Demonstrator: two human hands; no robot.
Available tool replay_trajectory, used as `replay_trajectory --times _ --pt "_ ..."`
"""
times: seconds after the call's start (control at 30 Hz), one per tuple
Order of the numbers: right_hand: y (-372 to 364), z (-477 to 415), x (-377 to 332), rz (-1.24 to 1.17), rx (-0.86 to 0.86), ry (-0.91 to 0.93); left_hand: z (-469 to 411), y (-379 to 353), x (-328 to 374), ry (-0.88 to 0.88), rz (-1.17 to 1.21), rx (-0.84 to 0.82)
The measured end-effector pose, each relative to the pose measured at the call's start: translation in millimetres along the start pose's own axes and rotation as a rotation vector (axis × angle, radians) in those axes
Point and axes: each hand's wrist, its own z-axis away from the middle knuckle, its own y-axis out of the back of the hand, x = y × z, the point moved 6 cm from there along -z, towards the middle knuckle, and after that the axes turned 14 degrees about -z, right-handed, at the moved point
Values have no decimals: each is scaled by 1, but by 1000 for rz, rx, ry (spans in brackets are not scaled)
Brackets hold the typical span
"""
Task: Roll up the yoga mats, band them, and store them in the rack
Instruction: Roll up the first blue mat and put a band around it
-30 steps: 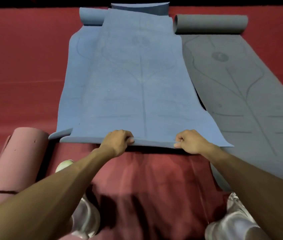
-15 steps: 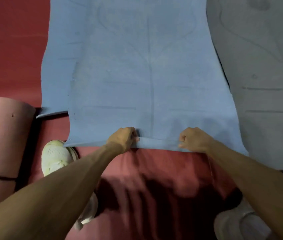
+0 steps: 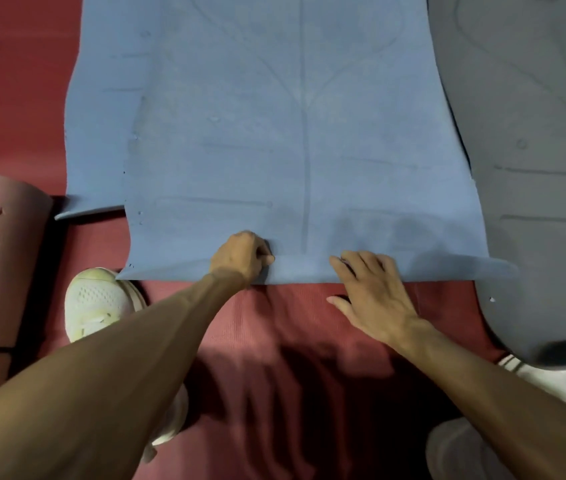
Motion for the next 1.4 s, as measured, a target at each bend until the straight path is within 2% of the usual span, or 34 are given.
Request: replay_trajectory --times 0.1,0.23,0.4,0.47,0.57,0.67,0.83,0.97,1.17,1.27,1.4 --pt "-7 -7 2 -59 27 -36 11 5 7 -42 -24 195" --pt "-8 -18 0 -197 98 -92 29 11 17 -113 -163 315" --pt "-8 -20 3 -206 42 -138 61 -9 25 -311 -560 418" --pt "-6 -22 -1 -181 -14 -178 66 -20 20 -340 -647 395" --pt "-3 -28 1 -186 -141 -237 69 -16 21 -362 -601 363" --pt "-1 -30 3 -212 -233 -307 64 -11 28 -307 -560 232" --pt "2 -28 1 -149 -327 -364 65 -13 32 -248 -583 130" --pt "4 -27 2 -205 -386 -379 61 -8 31 -237 -502 9" --pt "18 -26 3 -333 -450 -320 58 8 16 -198 -247 -157" --pt "21 -27 3 -370 -500 -318 56 10 12 -154 -140 -179" --pt "15 -26 6 -420 -518 -333 50 4 14 -139 -123 -197"
